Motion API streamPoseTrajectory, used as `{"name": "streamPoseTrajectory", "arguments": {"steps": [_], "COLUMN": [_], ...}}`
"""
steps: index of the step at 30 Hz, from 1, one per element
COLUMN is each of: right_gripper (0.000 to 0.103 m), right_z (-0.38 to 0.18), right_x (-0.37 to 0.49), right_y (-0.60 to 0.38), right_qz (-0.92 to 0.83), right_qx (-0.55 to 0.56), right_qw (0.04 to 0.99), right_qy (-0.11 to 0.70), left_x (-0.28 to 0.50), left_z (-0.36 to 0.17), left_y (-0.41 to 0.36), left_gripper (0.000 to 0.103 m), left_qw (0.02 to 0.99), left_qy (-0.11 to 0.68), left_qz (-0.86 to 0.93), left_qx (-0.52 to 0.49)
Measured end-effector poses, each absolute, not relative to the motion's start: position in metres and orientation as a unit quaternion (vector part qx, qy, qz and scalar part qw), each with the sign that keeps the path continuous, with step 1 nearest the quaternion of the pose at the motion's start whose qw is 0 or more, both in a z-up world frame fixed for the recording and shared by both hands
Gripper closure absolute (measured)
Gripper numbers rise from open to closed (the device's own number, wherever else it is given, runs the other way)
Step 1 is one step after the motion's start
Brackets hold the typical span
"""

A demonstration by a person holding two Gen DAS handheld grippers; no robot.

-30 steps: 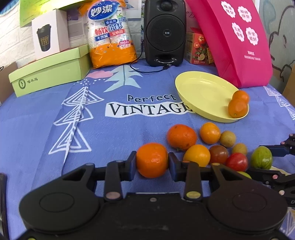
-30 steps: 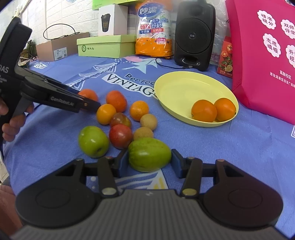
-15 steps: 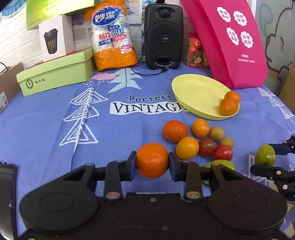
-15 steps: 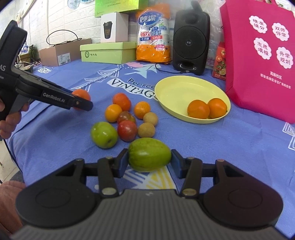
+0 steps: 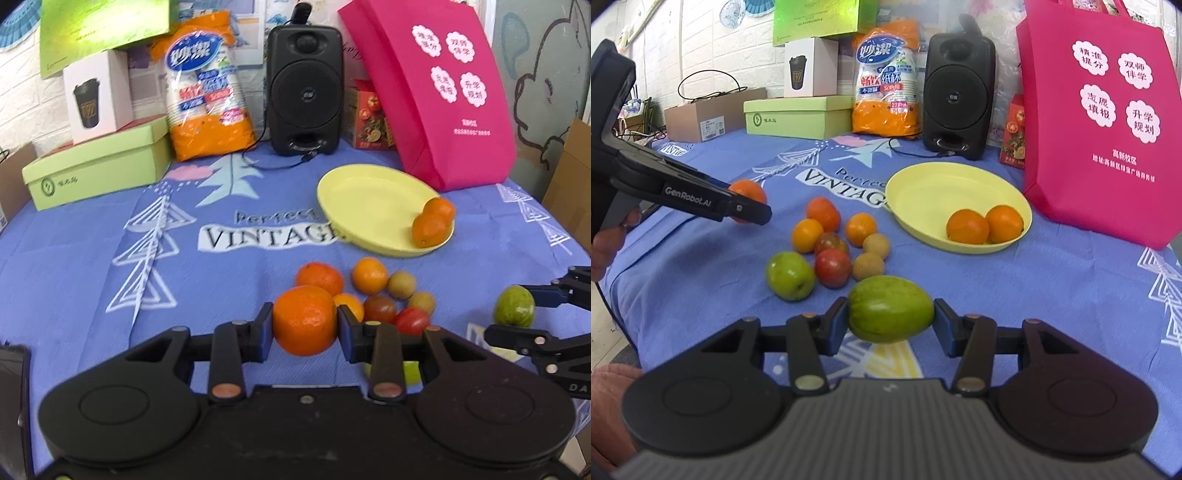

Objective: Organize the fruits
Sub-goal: 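Lower the orange and green mango onto the yellow plate, open both tools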

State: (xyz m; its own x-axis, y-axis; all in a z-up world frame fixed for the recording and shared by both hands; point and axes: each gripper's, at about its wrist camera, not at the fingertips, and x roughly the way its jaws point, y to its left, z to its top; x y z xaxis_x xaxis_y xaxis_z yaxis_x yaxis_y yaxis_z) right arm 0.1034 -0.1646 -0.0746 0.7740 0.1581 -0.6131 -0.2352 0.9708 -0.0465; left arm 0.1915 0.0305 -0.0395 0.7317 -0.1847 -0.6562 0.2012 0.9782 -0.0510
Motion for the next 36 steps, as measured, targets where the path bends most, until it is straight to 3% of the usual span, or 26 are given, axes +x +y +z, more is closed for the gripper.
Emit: {"name": "streamPoseTrajectory", "arguments": {"steps": [14,28,31,33,34,35,36], "right_gripper": [0.055,0.055,0.055,0.055,0.052,0.049,0.046], "right_z": [-0.036,-0.077,-0.080,-0.081,-0.081,-0.079,-0.078], "right_x": [0.165,0.248,0.260,0.266,0.268,0.268,0.266], "right_y": [-0.168,-0.182,-0.184,-0.184,-0.184,-0.185,-0.185], "right_qz": [0.104,0.097,0.093,0.089,0.089,0.088,0.087], "right_qx": [-0.096,-0.111,-0.113,-0.117,-0.117,-0.115,-0.114], "right_qw": [0.952,0.940,0.938,0.937,0.938,0.939,0.940], "right_qy": [0.271,0.308,0.314,0.316,0.314,0.312,0.309], "left_x": [0.272,0.390,0.399,0.401,0.398,0.394,0.389], "left_z": [-0.018,-0.064,-0.070,-0.066,-0.063,-0.059,-0.056], "left_y": [-0.014,-0.045,-0.045,-0.041,-0.042,-0.042,-0.043], "left_gripper": [0.068,0.067,0.056,0.036,0.016,0.009,0.009], "left_qw": [0.931,0.904,0.901,0.899,0.902,0.909,0.914], "left_qy": [0.333,0.399,0.408,0.409,0.405,0.392,0.381], "left_qz": [-0.143,-0.144,-0.138,-0.154,-0.147,-0.135,-0.129], "left_qx": [0.041,0.060,0.047,0.024,0.026,0.036,0.050]}}
